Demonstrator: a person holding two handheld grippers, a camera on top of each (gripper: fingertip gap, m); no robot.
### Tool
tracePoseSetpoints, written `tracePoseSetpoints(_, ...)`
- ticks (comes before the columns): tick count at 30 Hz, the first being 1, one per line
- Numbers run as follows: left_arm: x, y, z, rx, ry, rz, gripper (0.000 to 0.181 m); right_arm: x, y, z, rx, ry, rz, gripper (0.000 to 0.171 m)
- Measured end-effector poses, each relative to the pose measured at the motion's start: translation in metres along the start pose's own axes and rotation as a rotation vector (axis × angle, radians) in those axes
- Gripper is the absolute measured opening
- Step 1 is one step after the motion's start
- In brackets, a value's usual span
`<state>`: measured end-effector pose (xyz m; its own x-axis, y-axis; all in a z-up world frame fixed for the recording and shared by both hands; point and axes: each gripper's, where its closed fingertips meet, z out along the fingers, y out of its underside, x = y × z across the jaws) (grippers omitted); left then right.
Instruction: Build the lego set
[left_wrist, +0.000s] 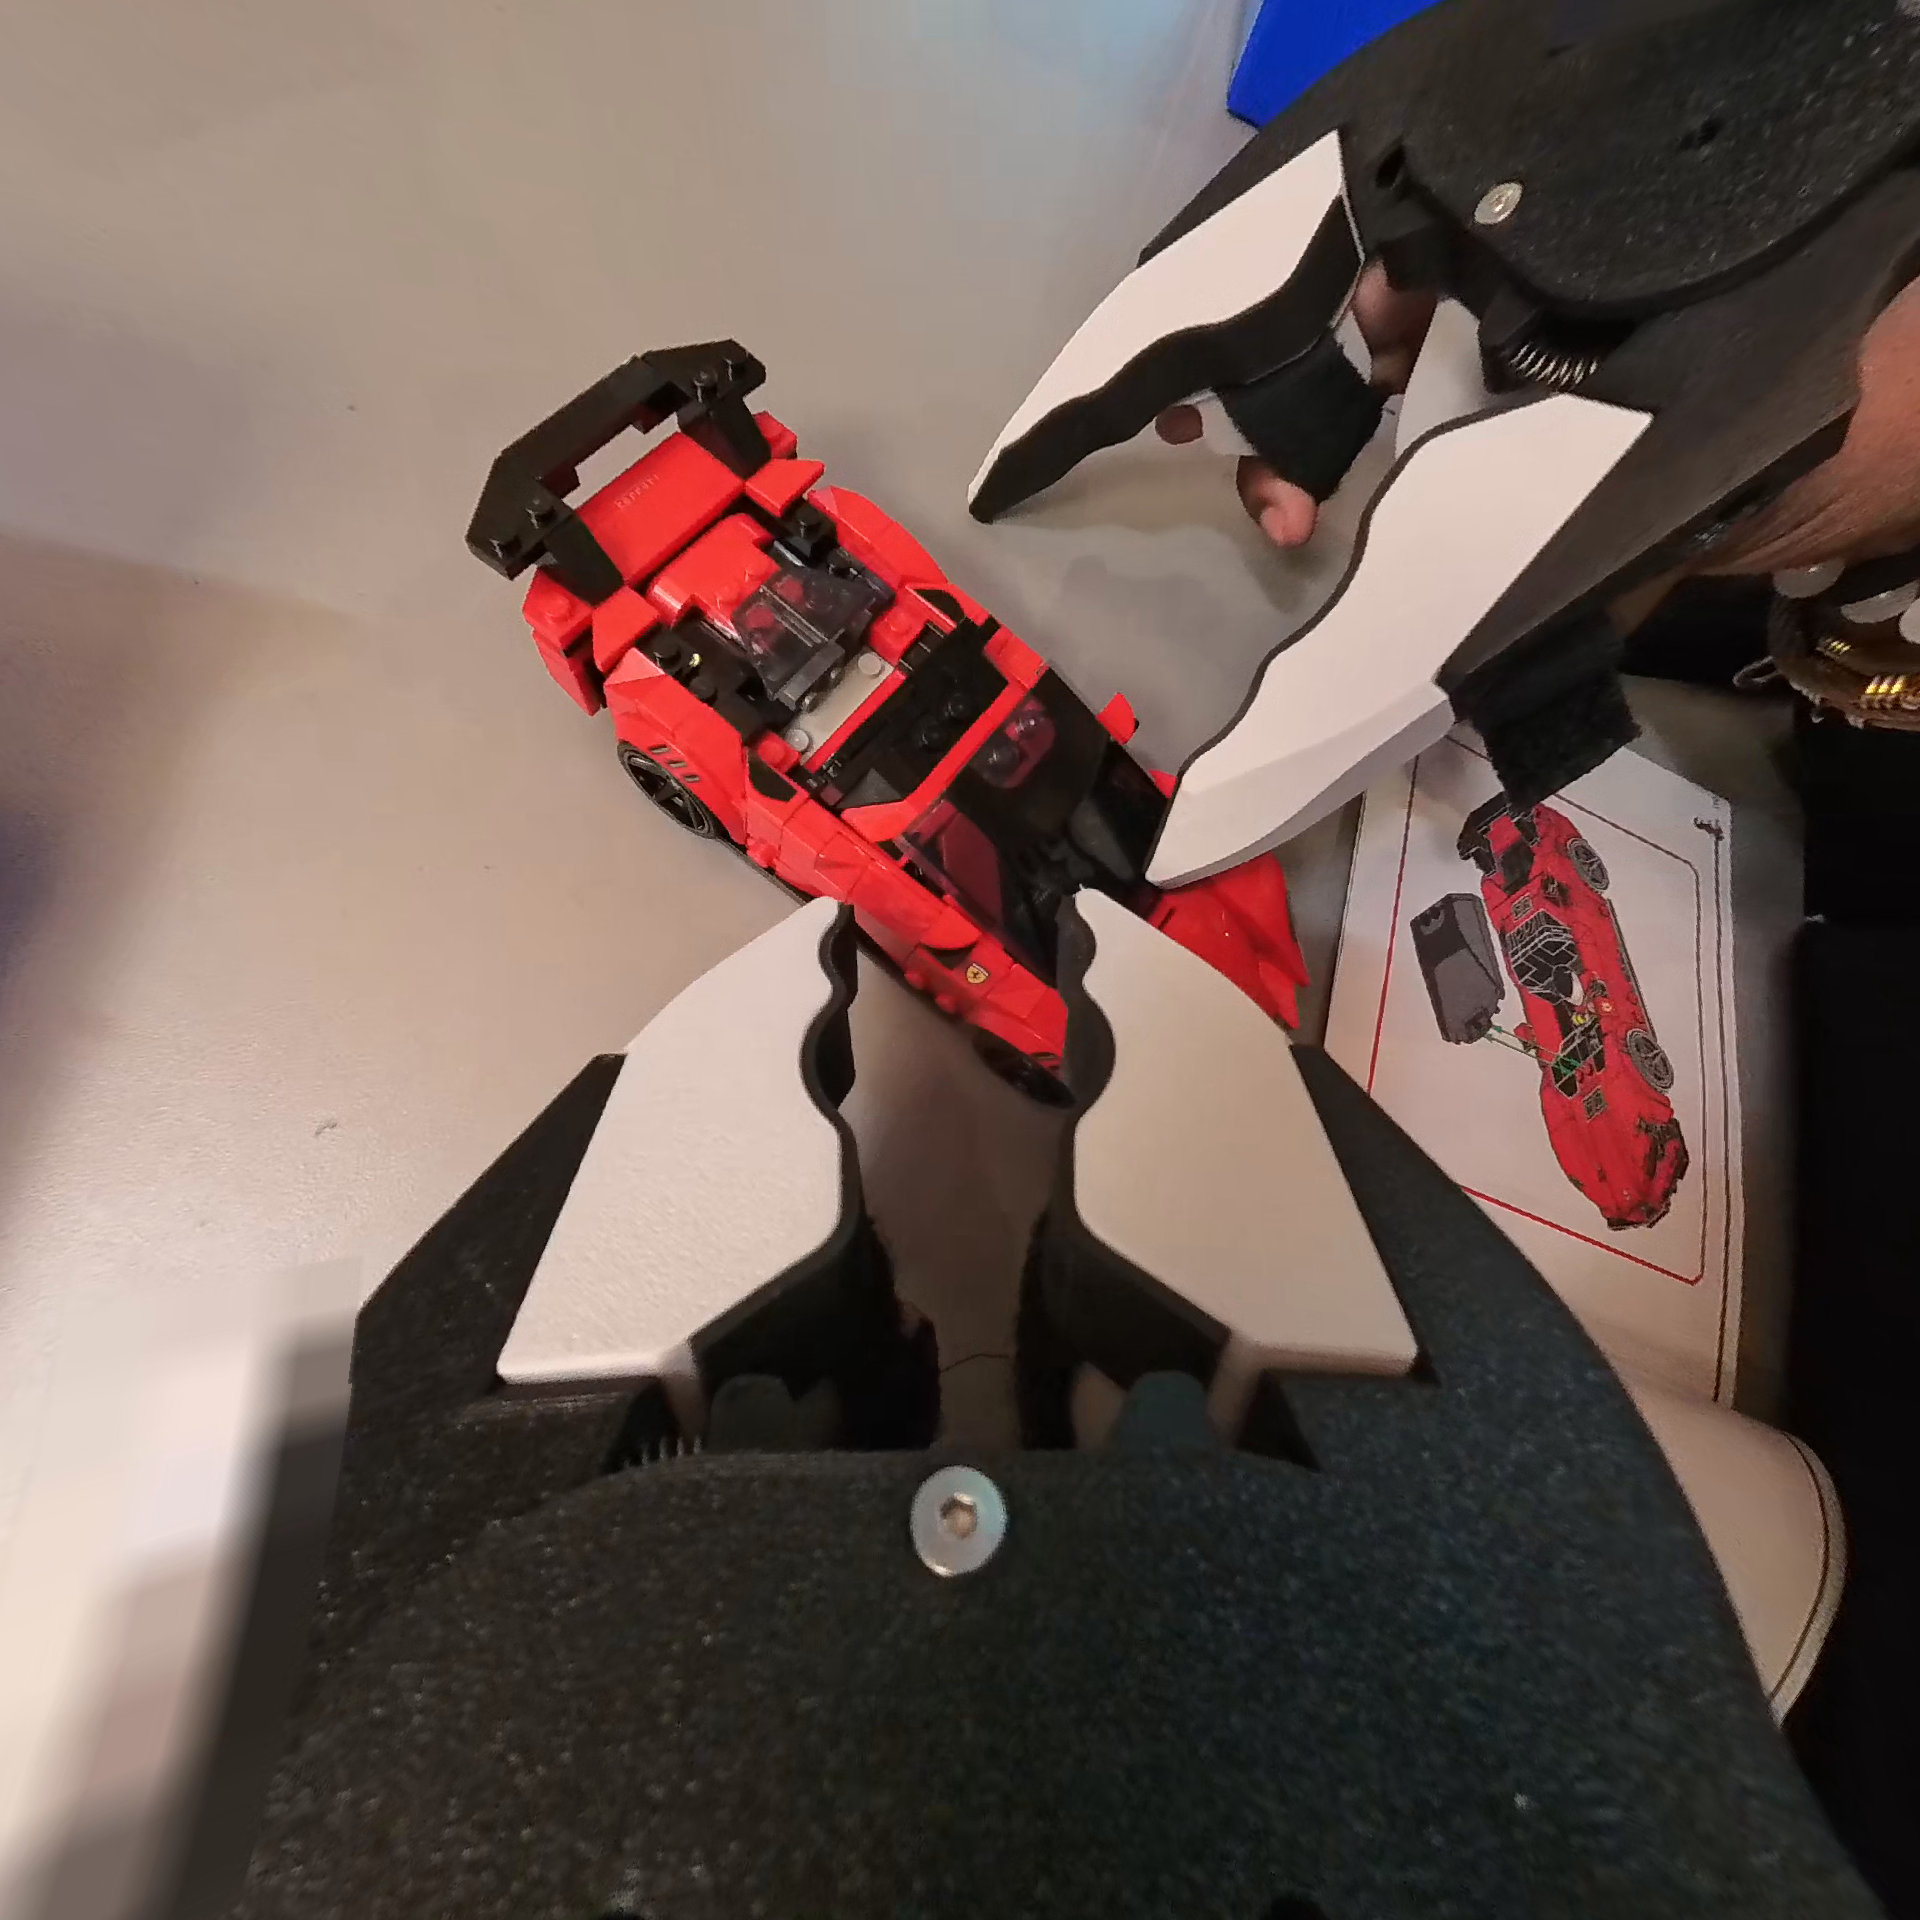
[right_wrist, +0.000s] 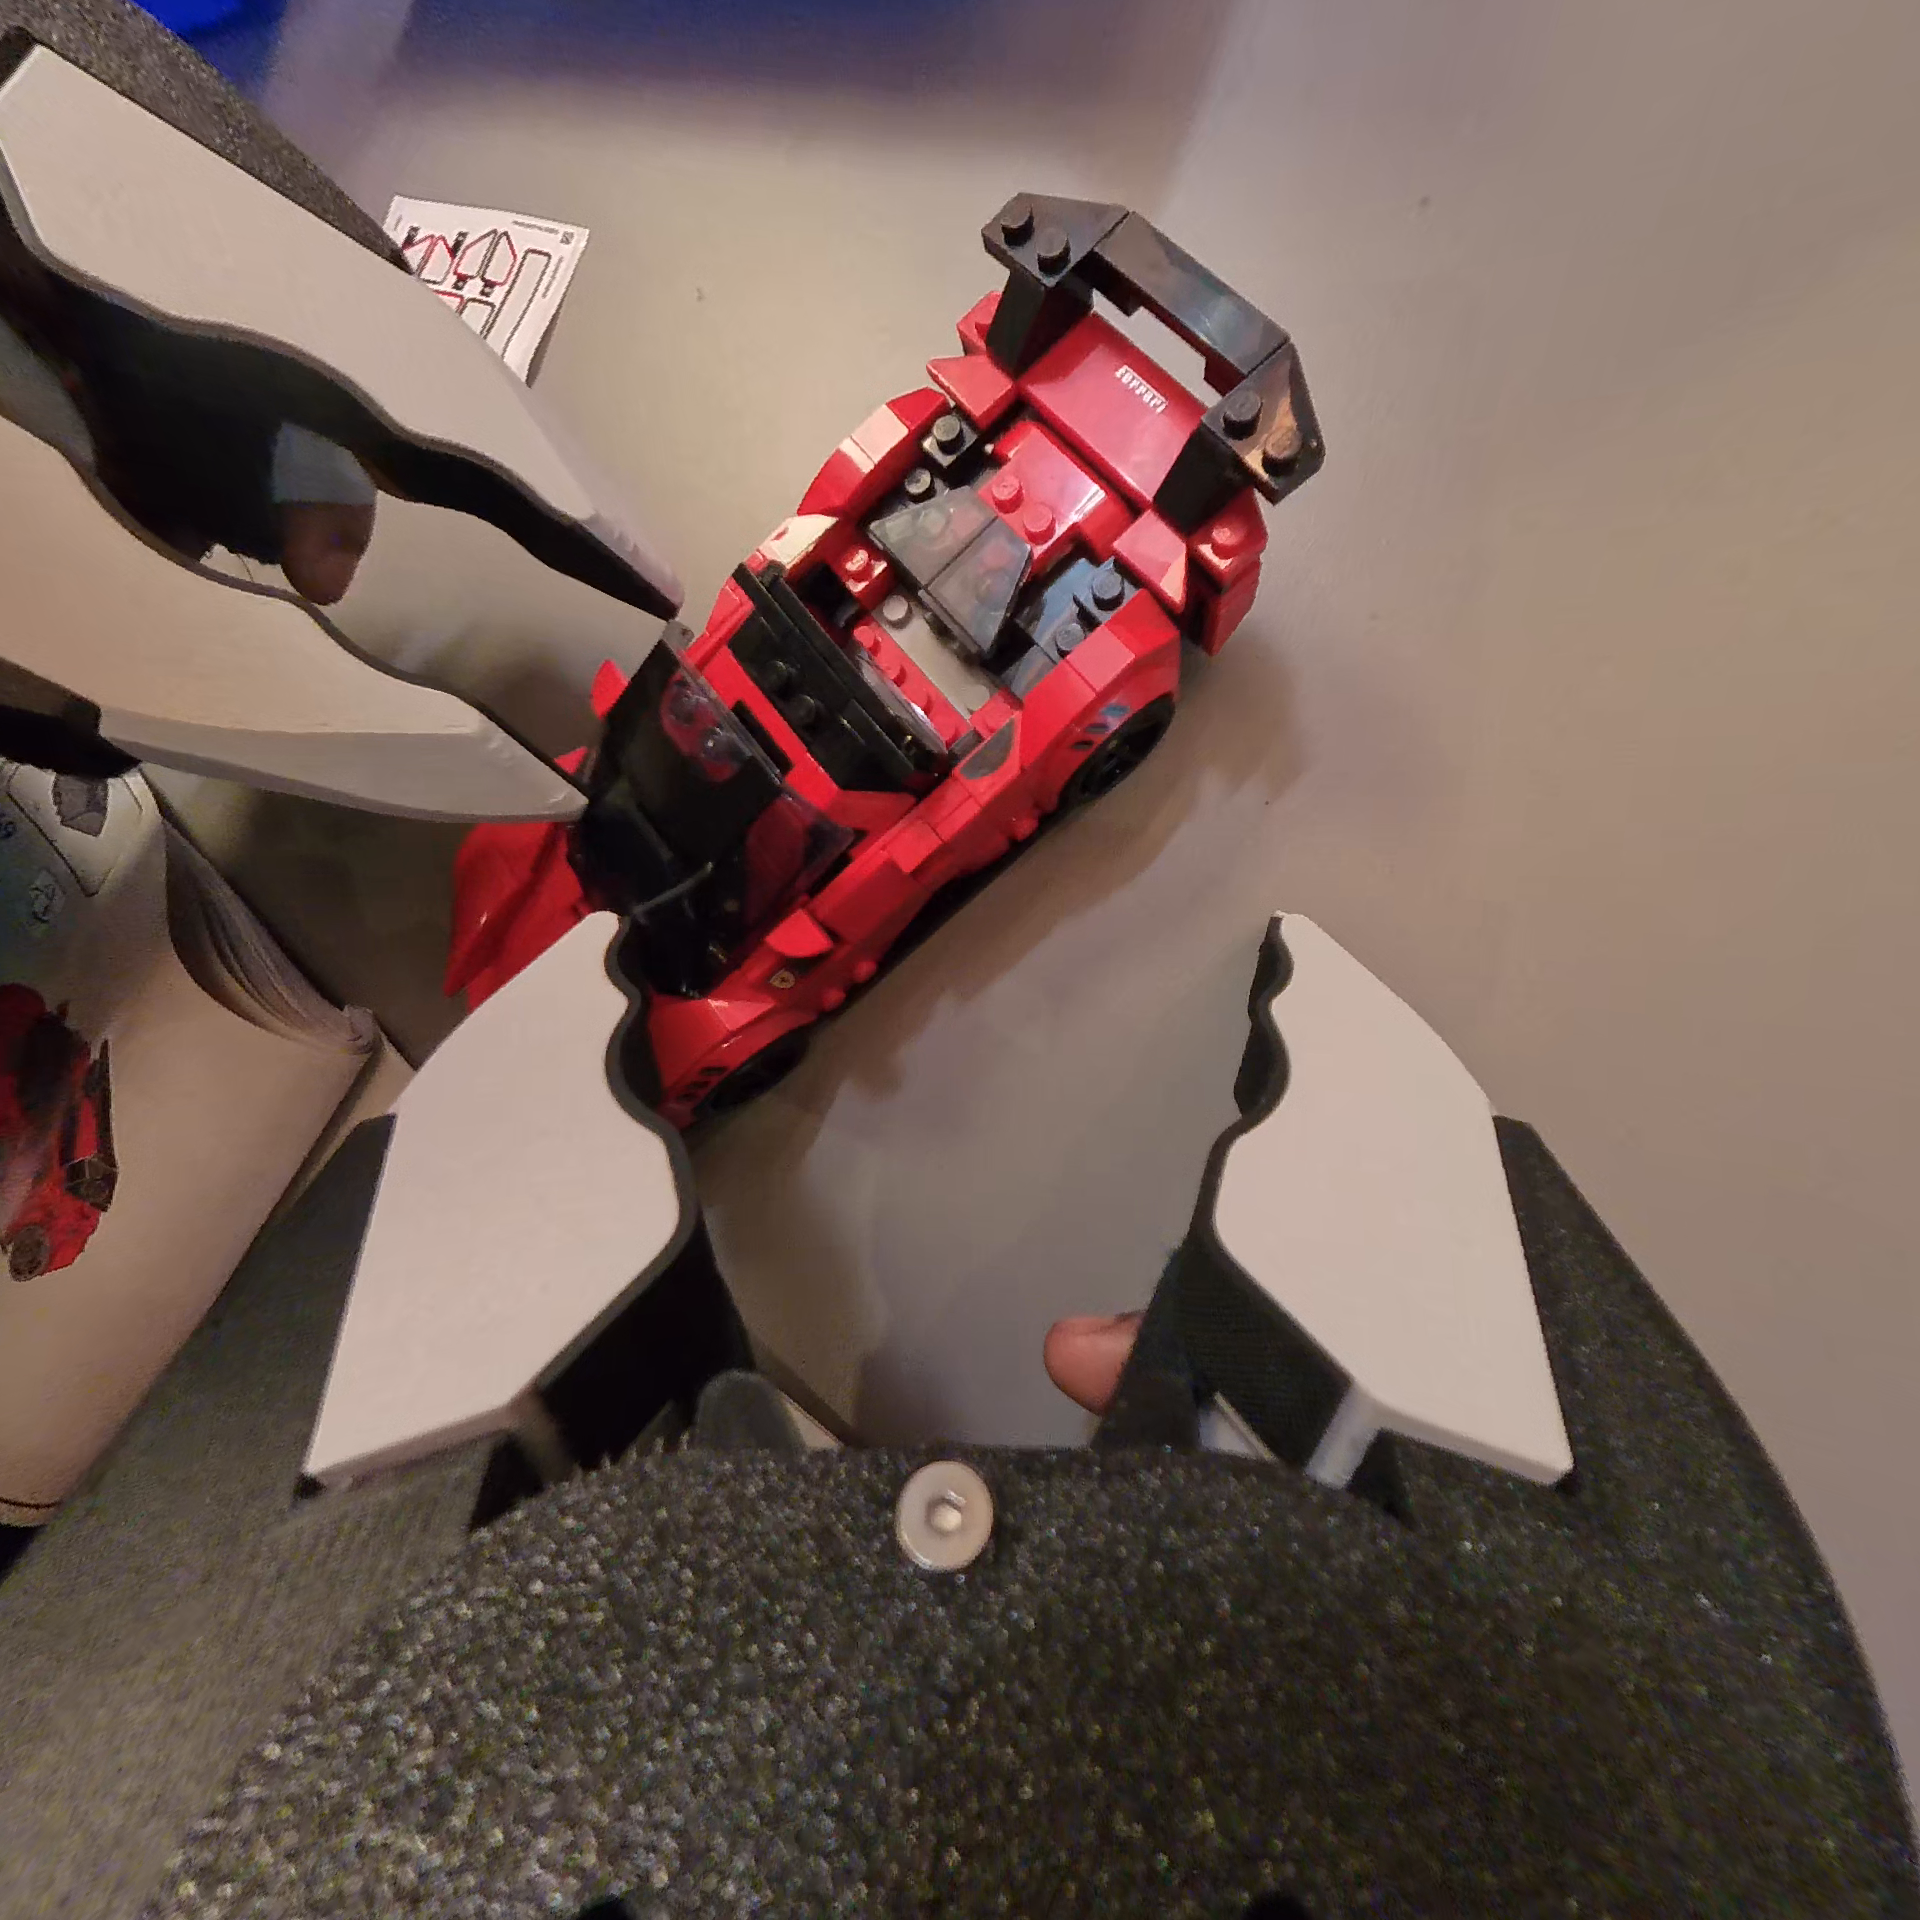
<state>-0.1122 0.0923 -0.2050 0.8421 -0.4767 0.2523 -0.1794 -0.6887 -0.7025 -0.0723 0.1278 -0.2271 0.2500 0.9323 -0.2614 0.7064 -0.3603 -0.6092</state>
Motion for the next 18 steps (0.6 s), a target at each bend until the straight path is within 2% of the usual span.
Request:
tracePoseSetpoints(15, 0.0, -0.002, -0.005, 0.015, -0.027, 0.01, 0.041, -0.003, -0.007, -0.006, 0.048, -0.01, -0.01, 0.11)
tracePoseSetpoints(16, 0.0, -0.003, -0.006, 0.021, -0.028, 0.007, 0.041, -0.004, -0.01, -0.008, 0.066, -0.019, -0.007, 0.107)
tracePoseSetpoints(17, -0.001, -0.004, -0.008, 0.03, -0.029, 0.005, 0.041, -0.004, -0.015, -0.012, 0.096, -0.032, -0.004, 0.097)
tracePoseSetpoints(18, -0.001, -0.006, -0.01, 0.043, -0.032, 0.005, 0.04, -0.004, -0.021, -0.016, 0.133, -0.044, 0.0, 0.081)
